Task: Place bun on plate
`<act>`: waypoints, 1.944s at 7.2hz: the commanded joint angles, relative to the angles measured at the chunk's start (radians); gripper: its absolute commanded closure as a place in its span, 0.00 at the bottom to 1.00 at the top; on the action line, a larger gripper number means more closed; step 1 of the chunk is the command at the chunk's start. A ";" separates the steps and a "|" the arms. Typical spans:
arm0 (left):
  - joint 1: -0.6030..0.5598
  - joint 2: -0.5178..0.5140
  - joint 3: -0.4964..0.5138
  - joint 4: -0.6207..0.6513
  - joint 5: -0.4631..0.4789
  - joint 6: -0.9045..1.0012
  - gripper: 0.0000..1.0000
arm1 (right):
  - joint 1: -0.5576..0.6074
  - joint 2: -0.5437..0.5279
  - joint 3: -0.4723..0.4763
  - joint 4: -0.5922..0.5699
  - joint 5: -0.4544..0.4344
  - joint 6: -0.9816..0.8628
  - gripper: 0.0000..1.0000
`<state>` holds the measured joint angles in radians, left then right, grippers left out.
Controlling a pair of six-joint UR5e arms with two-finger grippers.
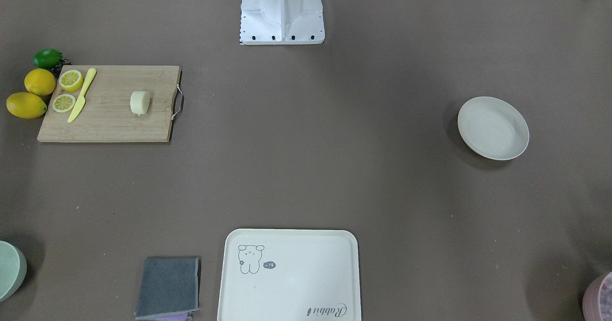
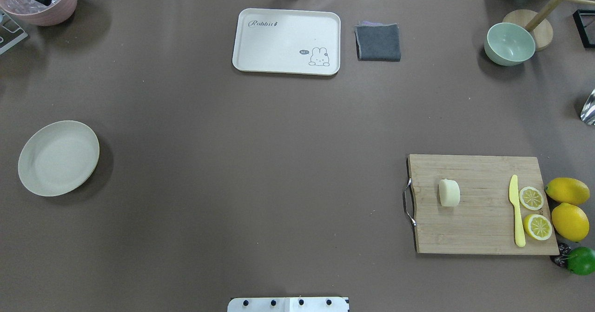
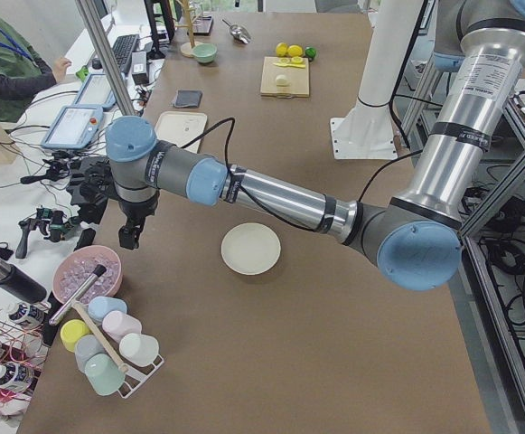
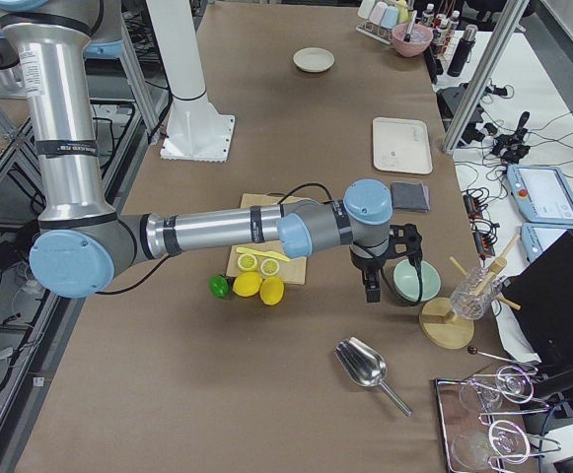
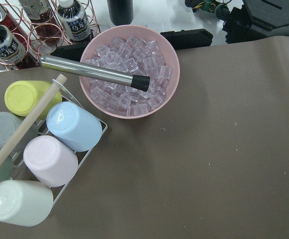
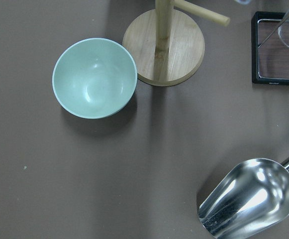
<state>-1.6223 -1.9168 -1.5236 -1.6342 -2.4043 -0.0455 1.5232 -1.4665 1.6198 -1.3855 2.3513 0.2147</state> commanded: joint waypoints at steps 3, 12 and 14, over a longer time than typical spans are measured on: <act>0.004 0.032 0.005 -0.035 0.004 0.010 0.02 | 0.005 -0.009 0.000 0.000 0.000 0.000 0.00; 0.289 0.121 0.011 -0.023 -0.009 0.022 0.02 | -0.018 0.048 0.011 -0.001 0.005 0.032 0.00; 0.305 0.151 0.010 -0.027 -0.010 0.024 0.02 | -0.064 0.079 0.012 -0.010 0.026 0.032 0.00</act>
<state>-1.3281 -1.7783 -1.5148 -1.6597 -2.4132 -0.0226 1.4834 -1.4117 1.6312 -1.3874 2.3685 0.2461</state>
